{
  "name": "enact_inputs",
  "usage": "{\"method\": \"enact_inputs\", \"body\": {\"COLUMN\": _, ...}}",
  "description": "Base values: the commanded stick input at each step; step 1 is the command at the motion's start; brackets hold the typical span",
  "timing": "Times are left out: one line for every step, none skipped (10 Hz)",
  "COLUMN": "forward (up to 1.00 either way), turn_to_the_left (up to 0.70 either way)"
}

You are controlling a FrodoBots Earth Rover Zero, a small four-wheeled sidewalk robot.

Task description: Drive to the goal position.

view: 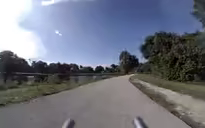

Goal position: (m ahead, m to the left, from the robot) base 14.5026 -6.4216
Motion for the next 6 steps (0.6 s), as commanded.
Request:
{"method": "enact_inputs", "body": {"forward": 0.85, "turn_to_the_left": 0.00}}
{"method": "enact_inputs", "body": {"forward": 0.85, "turn_to_the_left": 0.00}}
{"method": "enact_inputs", "body": {"forward": 0.85, "turn_to_the_left": 0.00}}
{"method": "enact_inputs", "body": {"forward": 0.85, "turn_to_the_left": 0.00}}
{"method": "enact_inputs", "body": {"forward": 0.85, "turn_to_the_left": 0.00}}
{"method": "enact_inputs", "body": {"forward": 0.85, "turn_to_the_left": 0.00}}
